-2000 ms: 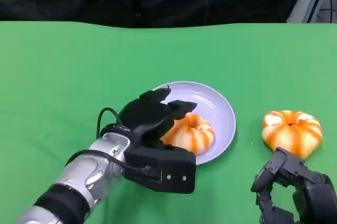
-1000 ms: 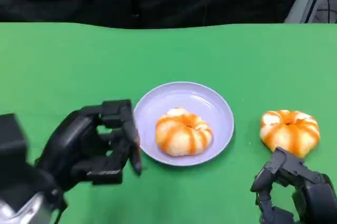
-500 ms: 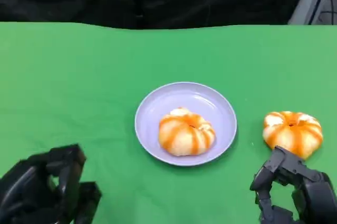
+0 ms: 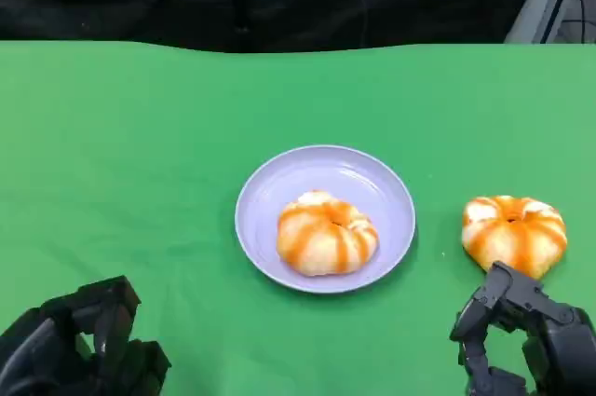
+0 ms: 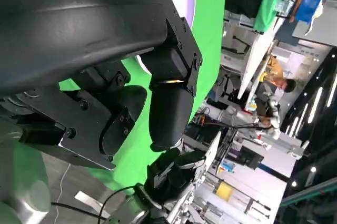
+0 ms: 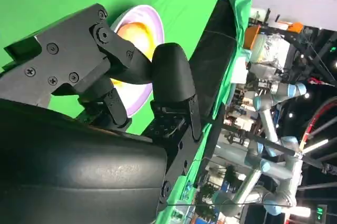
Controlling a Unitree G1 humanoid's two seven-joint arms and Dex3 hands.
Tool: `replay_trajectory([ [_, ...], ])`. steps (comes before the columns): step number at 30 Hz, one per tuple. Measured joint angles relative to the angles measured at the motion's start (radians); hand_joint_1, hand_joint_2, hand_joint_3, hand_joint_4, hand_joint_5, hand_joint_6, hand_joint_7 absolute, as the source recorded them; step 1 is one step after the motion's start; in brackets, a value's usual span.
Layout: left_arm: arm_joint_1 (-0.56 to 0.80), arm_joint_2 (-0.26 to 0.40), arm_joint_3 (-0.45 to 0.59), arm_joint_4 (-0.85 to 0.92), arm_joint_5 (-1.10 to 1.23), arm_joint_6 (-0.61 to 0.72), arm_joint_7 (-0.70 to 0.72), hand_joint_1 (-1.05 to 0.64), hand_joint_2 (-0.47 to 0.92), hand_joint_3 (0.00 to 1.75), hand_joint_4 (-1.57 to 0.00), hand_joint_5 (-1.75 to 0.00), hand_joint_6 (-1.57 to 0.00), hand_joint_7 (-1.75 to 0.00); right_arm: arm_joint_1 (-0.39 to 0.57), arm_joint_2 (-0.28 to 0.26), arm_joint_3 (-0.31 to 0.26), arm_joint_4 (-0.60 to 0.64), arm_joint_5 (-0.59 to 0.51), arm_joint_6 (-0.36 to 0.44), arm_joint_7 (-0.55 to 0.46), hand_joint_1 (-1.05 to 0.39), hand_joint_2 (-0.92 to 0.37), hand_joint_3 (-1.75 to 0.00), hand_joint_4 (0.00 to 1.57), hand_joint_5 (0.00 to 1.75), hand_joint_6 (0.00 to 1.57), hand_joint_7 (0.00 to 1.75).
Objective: Grasp the bread from the table and place it into the plate.
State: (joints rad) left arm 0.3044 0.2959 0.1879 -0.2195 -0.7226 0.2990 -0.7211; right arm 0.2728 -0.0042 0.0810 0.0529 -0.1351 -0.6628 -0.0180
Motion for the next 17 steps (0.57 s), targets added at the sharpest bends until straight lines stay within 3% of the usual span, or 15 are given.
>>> replay_trajectory([
  [17, 0.003, -0.021, -0.010, -0.045, 0.032, 0.014, 0.039, 0.06, 0.65, 1.47, -1.09, -1.75, -0.90, -1.75, 0.007, -0.002, -0.001, -0.004, 0.042, -0.001, 0.036, -0.11, -0.56, -1.14, 0.82, 1.75, 0.71, 1.60],
])
